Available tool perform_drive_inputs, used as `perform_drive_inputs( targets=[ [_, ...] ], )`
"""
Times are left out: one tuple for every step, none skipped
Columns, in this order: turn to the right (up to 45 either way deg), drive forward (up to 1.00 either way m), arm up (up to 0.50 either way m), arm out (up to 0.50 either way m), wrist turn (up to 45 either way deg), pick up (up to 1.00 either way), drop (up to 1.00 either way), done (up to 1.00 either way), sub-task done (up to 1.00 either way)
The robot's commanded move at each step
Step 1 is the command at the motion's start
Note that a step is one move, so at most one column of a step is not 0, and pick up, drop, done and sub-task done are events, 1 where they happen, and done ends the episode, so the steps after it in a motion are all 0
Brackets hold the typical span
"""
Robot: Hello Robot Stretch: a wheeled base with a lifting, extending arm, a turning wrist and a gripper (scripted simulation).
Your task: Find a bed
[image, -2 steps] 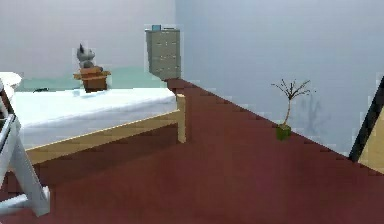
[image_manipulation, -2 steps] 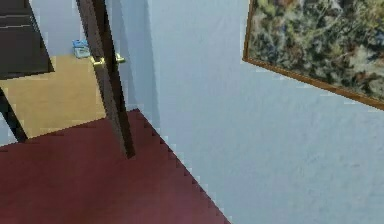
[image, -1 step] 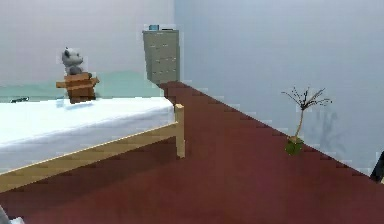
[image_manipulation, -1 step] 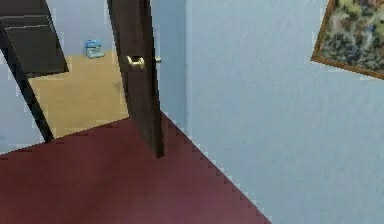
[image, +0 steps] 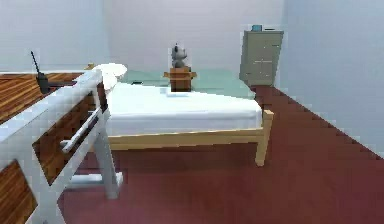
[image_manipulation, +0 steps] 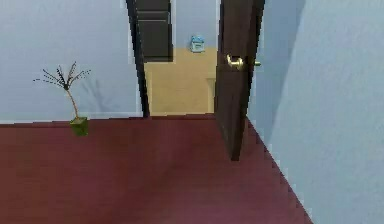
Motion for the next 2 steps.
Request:
perform_drive_inputs(
  targets=[
    [0.0, 1.0, 0.0, 0.0, 0.0, 0.0, 0.0, 0.0, 0.0],
    [-15.0, 0.0, 0.0, 0.0, 0.0, 0.0, 0.0, 0.0, 0.0]
  ],
)
